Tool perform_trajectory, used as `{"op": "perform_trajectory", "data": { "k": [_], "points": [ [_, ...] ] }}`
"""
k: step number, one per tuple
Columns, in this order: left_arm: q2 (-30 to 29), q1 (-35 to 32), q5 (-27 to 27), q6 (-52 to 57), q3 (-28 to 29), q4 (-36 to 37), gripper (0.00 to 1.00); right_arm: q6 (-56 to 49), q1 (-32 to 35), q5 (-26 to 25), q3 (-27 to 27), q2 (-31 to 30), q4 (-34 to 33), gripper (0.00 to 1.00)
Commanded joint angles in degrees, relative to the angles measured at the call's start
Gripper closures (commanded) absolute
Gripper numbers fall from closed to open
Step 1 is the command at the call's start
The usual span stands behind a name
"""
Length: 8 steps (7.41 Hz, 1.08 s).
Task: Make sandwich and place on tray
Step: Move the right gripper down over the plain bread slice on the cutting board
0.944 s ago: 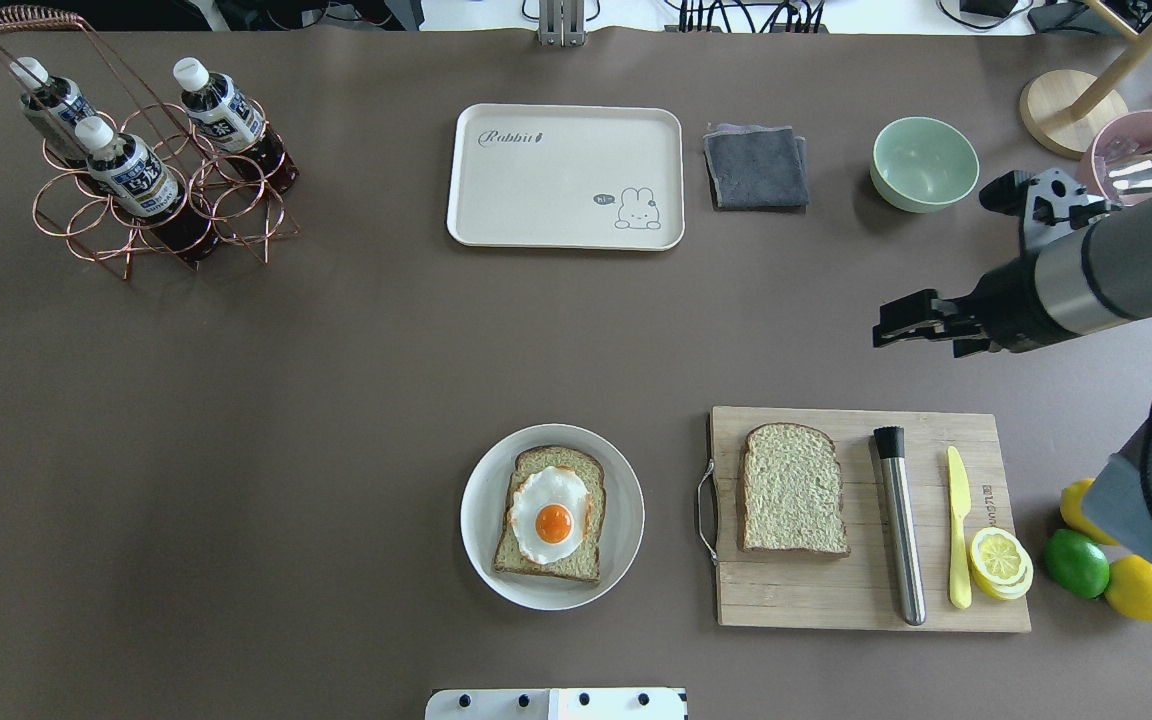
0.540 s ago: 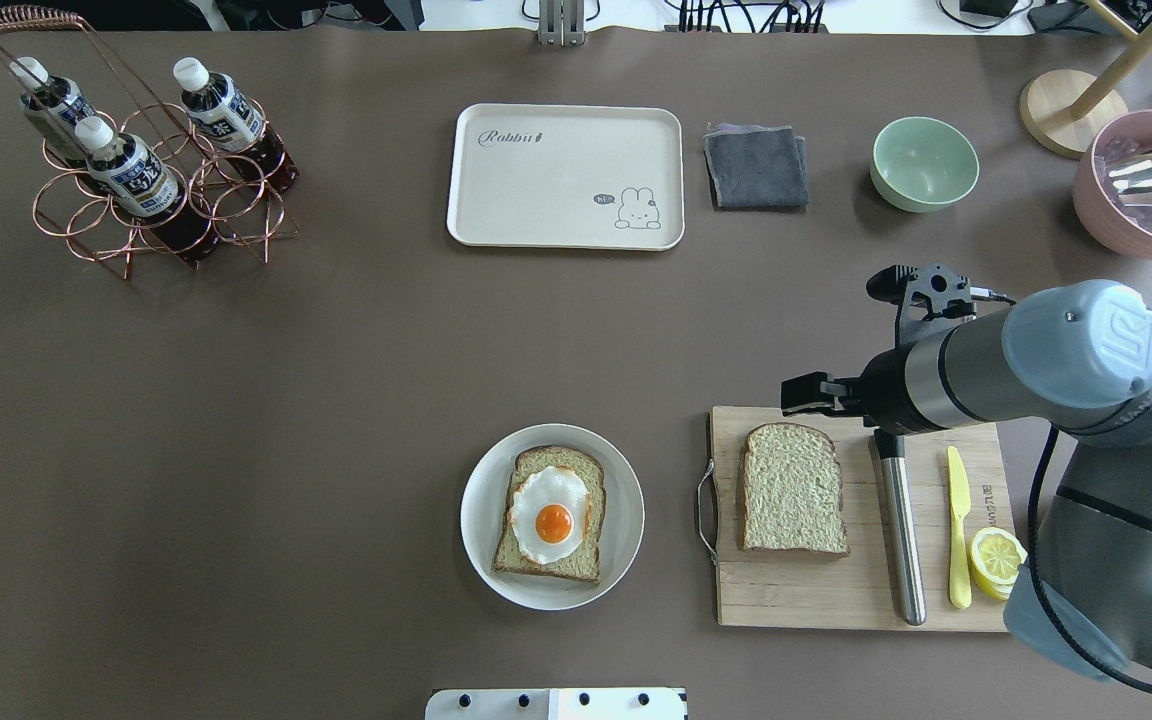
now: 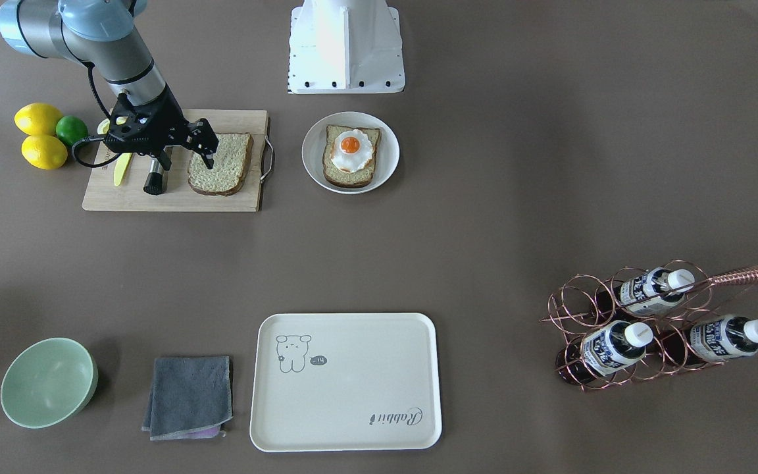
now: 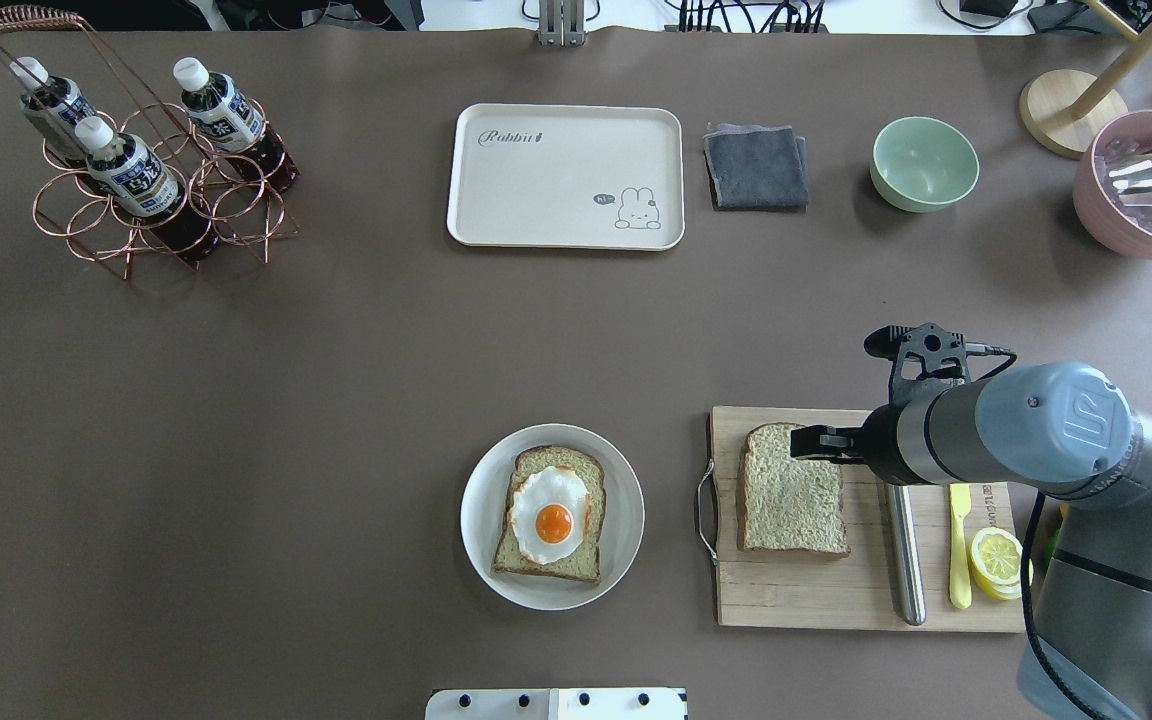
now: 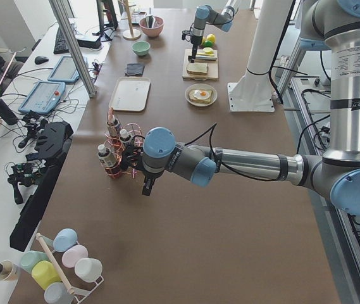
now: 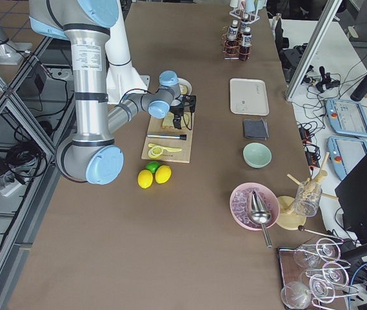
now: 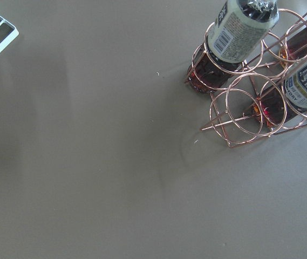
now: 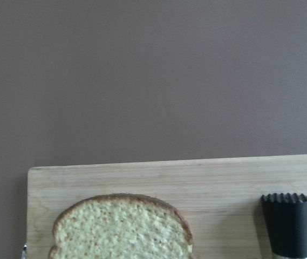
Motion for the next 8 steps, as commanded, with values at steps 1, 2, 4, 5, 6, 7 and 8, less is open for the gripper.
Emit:
{"op": "perform_trajectory", "data": {
  "k": [1,2,4,5,6,7,8],
  "points": [
    [0.18,0.00,-0.03,0.04,-0.02,-0.28,0.02,4.27,-2.01,-2.12,0.06,-0.83,1.13,0.15],
    [0.53,0.00,-0.03,0.04,0.06,-0.89,0.02,4.80,-2.72,-2.56,-0.28,-3.44,6.36,0.15],
    [1.32,0.00,-0.03,-0.04,-0.02,-2.03,0.02,5.42,-3.16,-3.00,-0.46,-4.79,8.88,0.18],
    [1.50,0.00,-0.03,-0.05,-0.02,-2.48,0.02,5.51,-3.51,-3.53,-0.72,-4.79,8.88,0.23],
    [1.50,0.00,-0.03,0.04,-0.02,-2.57,0.02,5.60,-4.30,-5.10,-1.42,-4.79,8.88,0.26],
    [1.50,0.00,-0.03,0.13,-0.02,-2.57,0.02,5.60,-4.57,-5.11,-1.43,-4.70,8.96,0.27],
    [1.59,0.00,-0.03,0.22,-0.02,-2.57,0.02,5.51,-4.74,-5.29,-1.43,-4.70,8.96,0.28]
  ]
}}
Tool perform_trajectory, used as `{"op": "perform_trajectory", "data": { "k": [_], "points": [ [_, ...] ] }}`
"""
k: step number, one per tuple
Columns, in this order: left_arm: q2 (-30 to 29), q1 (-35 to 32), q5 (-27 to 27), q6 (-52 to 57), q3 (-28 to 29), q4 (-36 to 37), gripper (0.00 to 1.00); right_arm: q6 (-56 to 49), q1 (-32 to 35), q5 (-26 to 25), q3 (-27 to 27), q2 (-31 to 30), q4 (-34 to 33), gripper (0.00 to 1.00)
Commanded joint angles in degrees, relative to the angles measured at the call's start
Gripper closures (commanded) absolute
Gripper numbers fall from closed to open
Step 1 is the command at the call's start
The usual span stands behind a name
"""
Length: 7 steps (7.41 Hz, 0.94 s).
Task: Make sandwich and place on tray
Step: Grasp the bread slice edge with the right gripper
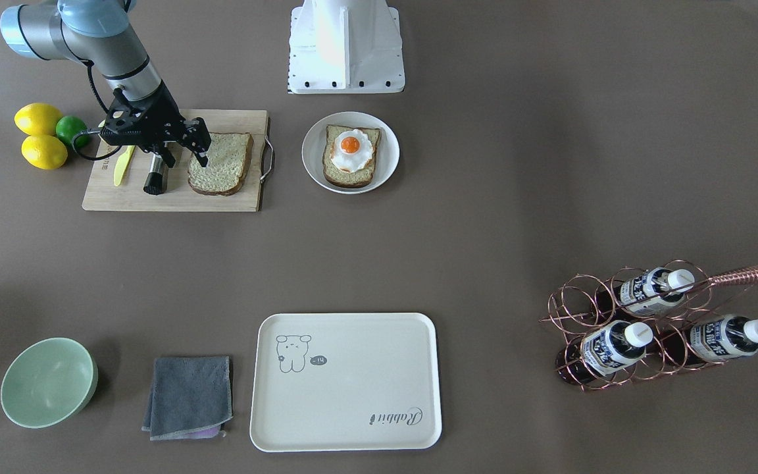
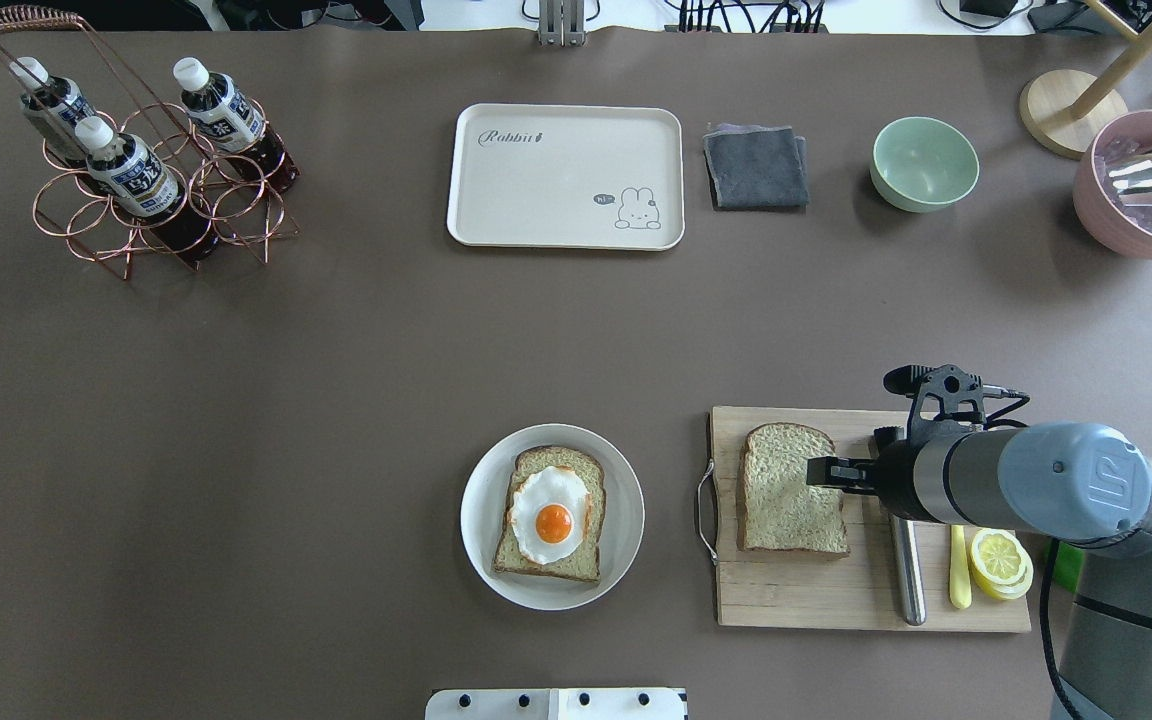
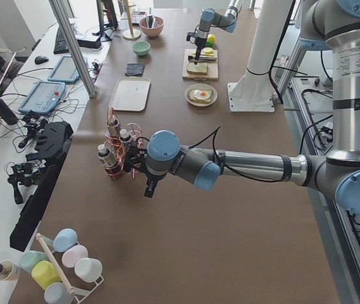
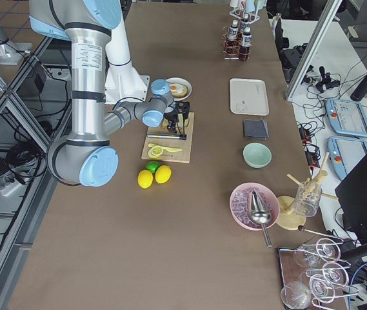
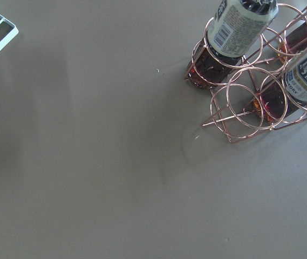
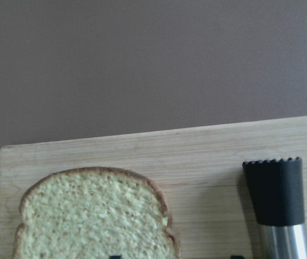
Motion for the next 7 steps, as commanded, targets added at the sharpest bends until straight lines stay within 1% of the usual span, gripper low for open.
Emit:
{"op": "perform_trajectory", "data": {
  "k": [1,3,5,6,7],
  "points": [
    [0.64,0.00,0.00,0.14,0.00,-0.60,0.02,-0.04,-0.67,-0.61,-0.16,0.29,0.00,0.31],
    [0.91,0.00,0.00,0.14,0.00,-0.87,0.02,0.05,-1.02,-0.70,-0.16,0.64,0.00,0.33],
    [1.09,0.00,0.00,0.32,0.00,-0.96,0.02,0.05,-2.16,-2.27,-0.68,0.73,0.08,0.33],
    [1.09,0.00,0.00,0.23,0.00,-1.13,0.02,0.05,-2.25,-2.28,-0.69,0.73,0.08,0.36],
    [1.18,0.00,0.00,0.32,0.00,-1.22,0.02,0.66,-2.34,-2.28,-0.60,0.73,0.08,0.54]
  ]
}}
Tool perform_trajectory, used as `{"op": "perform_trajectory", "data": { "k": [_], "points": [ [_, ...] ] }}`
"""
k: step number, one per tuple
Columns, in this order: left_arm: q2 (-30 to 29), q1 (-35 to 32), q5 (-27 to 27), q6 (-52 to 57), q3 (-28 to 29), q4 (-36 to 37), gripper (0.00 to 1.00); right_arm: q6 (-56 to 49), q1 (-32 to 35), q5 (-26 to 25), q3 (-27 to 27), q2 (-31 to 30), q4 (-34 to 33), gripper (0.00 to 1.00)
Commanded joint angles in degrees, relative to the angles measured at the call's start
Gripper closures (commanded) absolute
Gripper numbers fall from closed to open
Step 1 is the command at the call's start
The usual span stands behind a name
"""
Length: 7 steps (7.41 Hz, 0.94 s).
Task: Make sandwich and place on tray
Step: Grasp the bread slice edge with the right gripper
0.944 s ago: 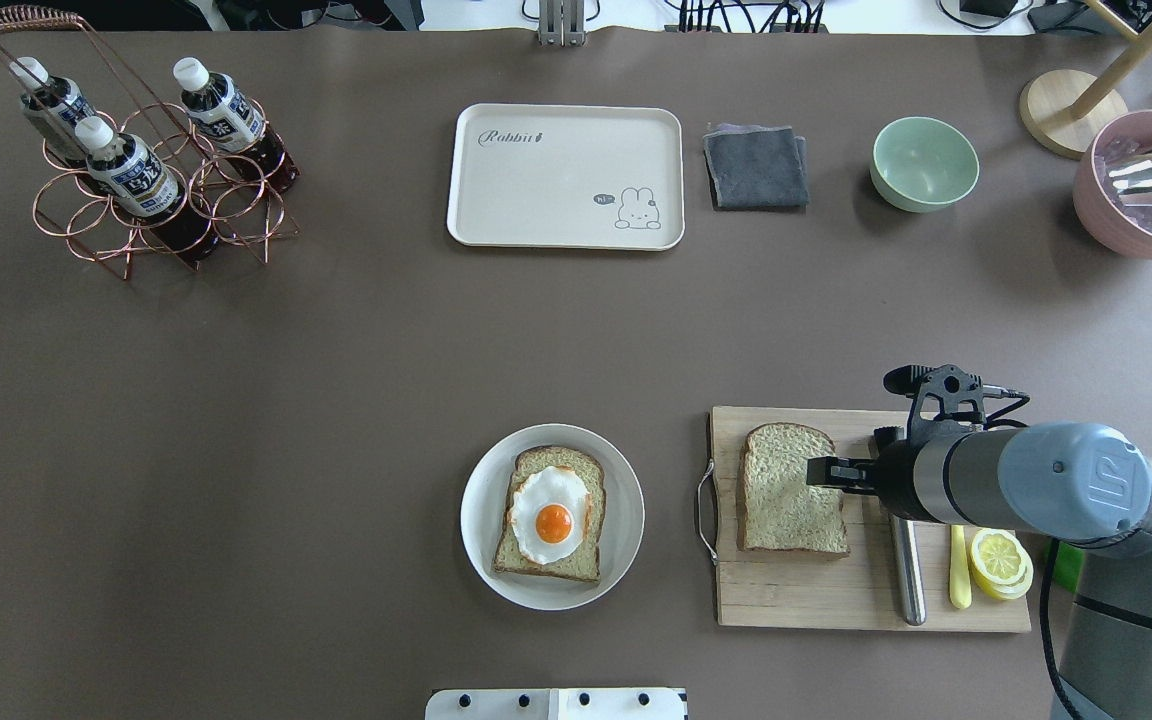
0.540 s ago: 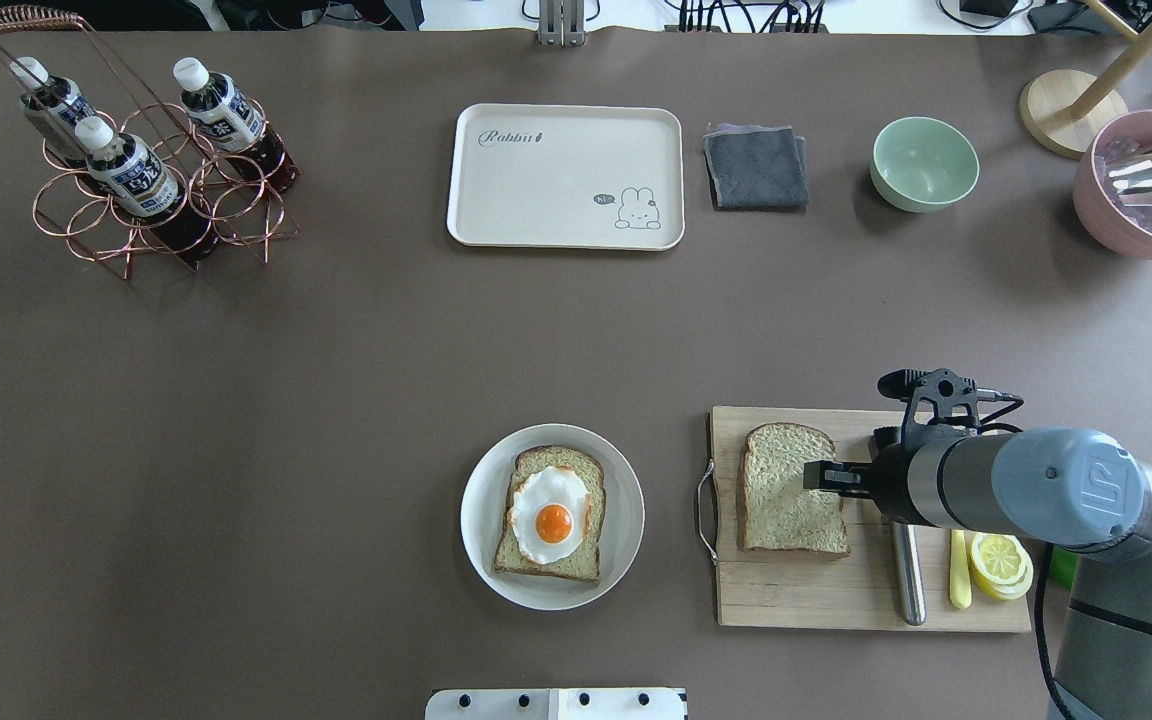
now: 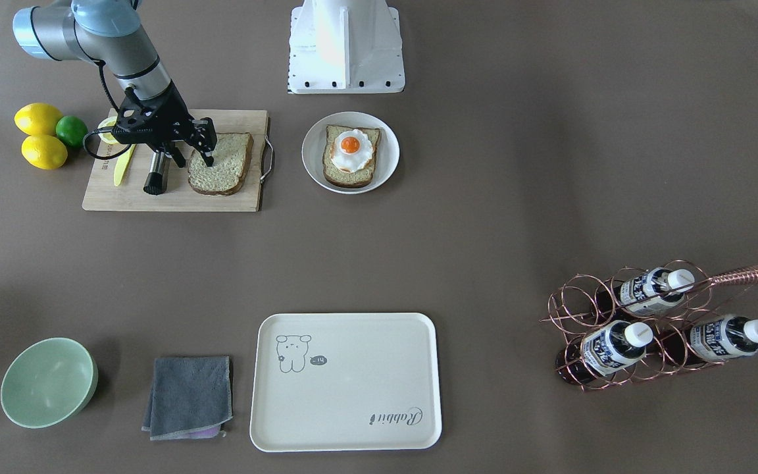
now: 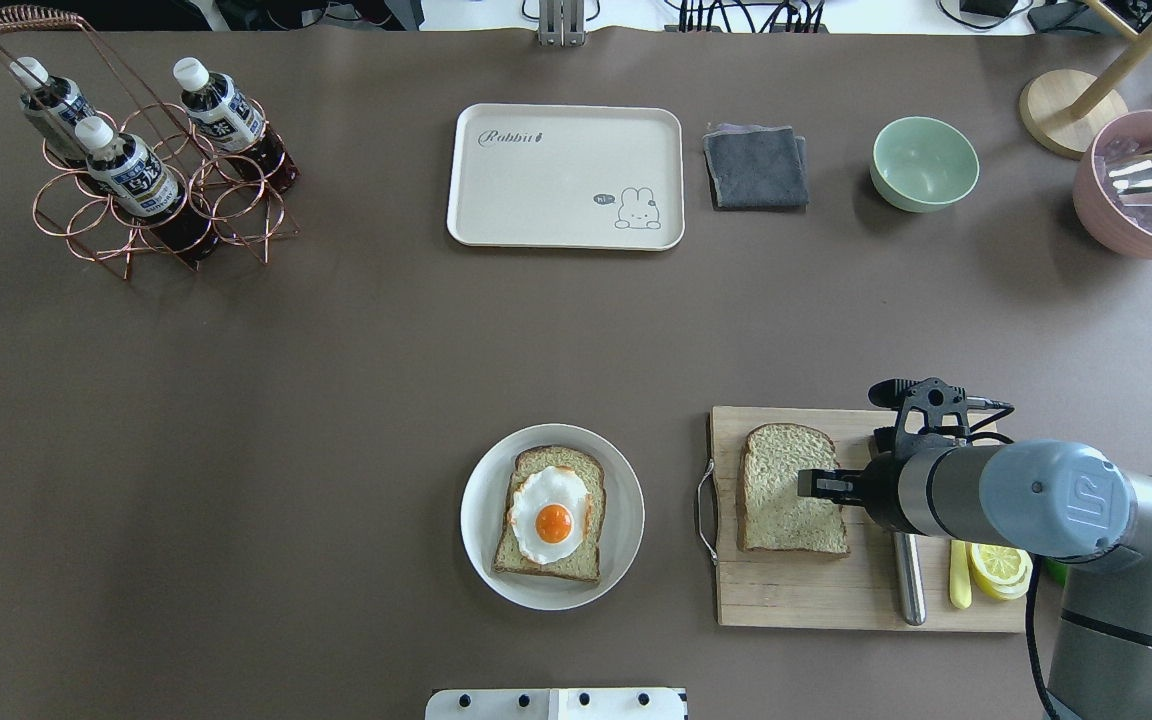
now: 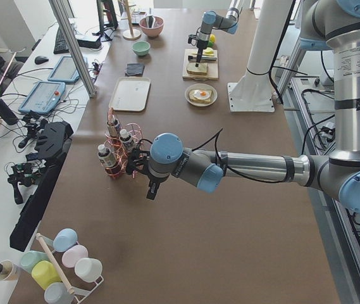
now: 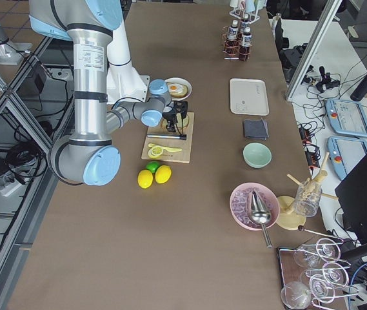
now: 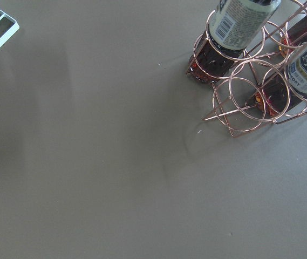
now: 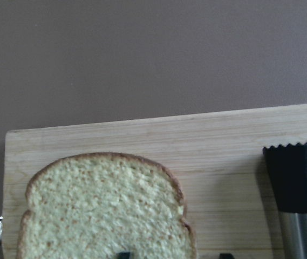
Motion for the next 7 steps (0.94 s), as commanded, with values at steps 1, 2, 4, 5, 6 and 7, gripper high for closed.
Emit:
{"op": "perform_trajectory", "data": {
  "k": [1,2,4,5,6,7],
  "points": [
    [0.19,0.00,0.00,0.06,0.00,-0.18,0.02,4.24,-0.21,-0.23,0.42,0.13,0.02,1.00],
    [0.19,0.00,0.00,0.06,0.09,-0.26,0.02,4.36,-0.12,-0.23,1.38,0.13,-0.07,1.00],
    [0.19,0.00,0.00,0.06,0.09,-0.18,0.02,4.54,0.84,0.56,3.22,0.04,-0.07,1.00],
    [0.19,0.00,0.00,0.06,0.09,-0.18,0.02,4.54,1.19,0.74,4.89,0.04,-0.16,1.00],
    [0.19,0.00,0.00,0.06,0.09,-0.18,0.02,4.54,3.72,3.70,6.56,0.04,-0.25,1.00],
    [0.19,0.00,0.00,0.06,0.09,-0.18,0.02,4.54,7.75,8.16,8.14,0.04,-0.33,1.00]
  ]
}}
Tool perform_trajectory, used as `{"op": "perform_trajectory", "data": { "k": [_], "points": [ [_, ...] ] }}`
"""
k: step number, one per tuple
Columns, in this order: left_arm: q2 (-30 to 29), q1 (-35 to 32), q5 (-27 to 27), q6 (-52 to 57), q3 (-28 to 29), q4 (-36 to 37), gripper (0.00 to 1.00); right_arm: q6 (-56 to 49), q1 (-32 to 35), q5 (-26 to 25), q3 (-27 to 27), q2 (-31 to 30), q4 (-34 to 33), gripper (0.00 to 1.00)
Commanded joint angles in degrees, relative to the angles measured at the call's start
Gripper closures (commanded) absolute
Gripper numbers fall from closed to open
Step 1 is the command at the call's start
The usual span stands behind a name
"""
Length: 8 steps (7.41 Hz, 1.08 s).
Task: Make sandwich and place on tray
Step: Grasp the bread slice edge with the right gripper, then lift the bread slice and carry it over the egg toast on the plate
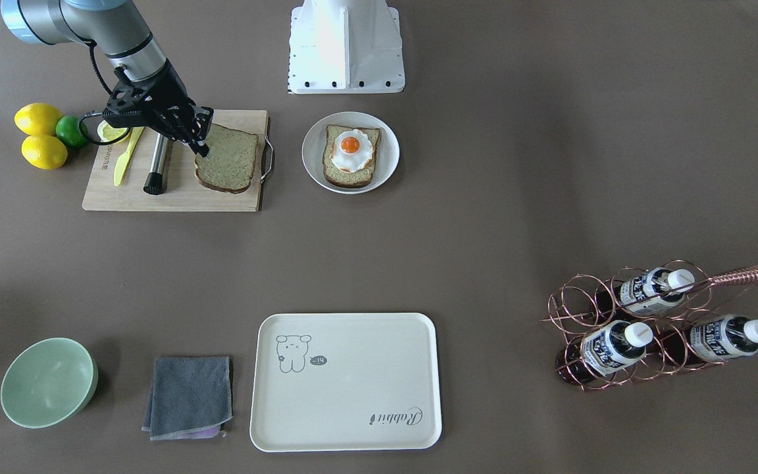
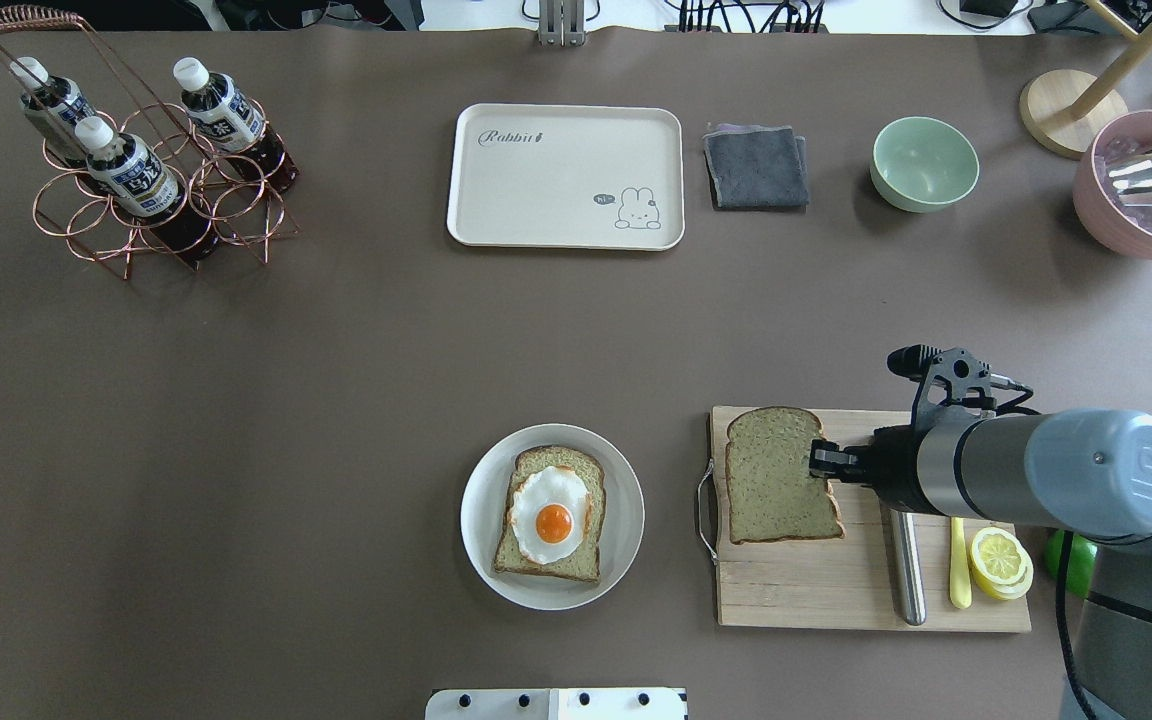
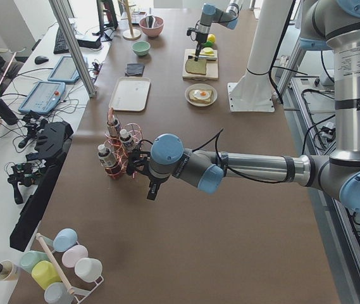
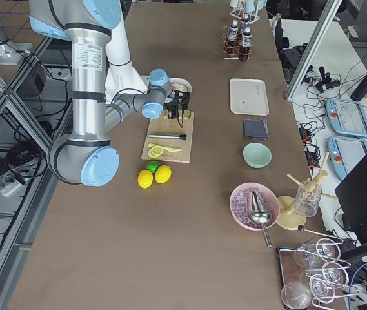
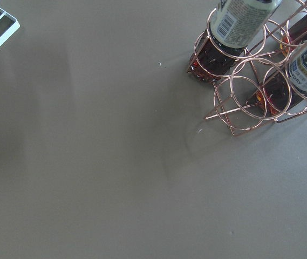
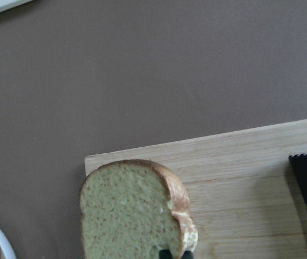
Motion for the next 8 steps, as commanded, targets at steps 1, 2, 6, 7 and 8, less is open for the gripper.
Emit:
{"op": "perform_trajectory", "data": {
  "k": [1,2,6,7,8],
  "points": [
    [0.00,0.00,0.00,0.00,0.00,0.00,0.02,0.02,7.12,8.59,3.64,1.30,-0.06,1.00],
    [0.00,0.00,0.00,0.00,0.00,0.00,0.02,0.28,7.67,10.01,3.04,5.23,-0.40,1.00],
    [0.00,0.00,-1.75,-0.35,0.09,0.00,0.02,13.27,-4.75,0.95,-0.04,21.14,-6.36,1.00],
    [0.00,0.00,-2.37,-0.44,0.18,0.09,0.02,14.16,-9.42,-4.16,-2.13,23.09,-6.82,1.00],
    [0.00,0.00,-2.46,-0.44,0.26,0.09,0.02,14.17,-11.12,-5.69,-3.80,23.29,-6.13,1.00]
  ]
}}
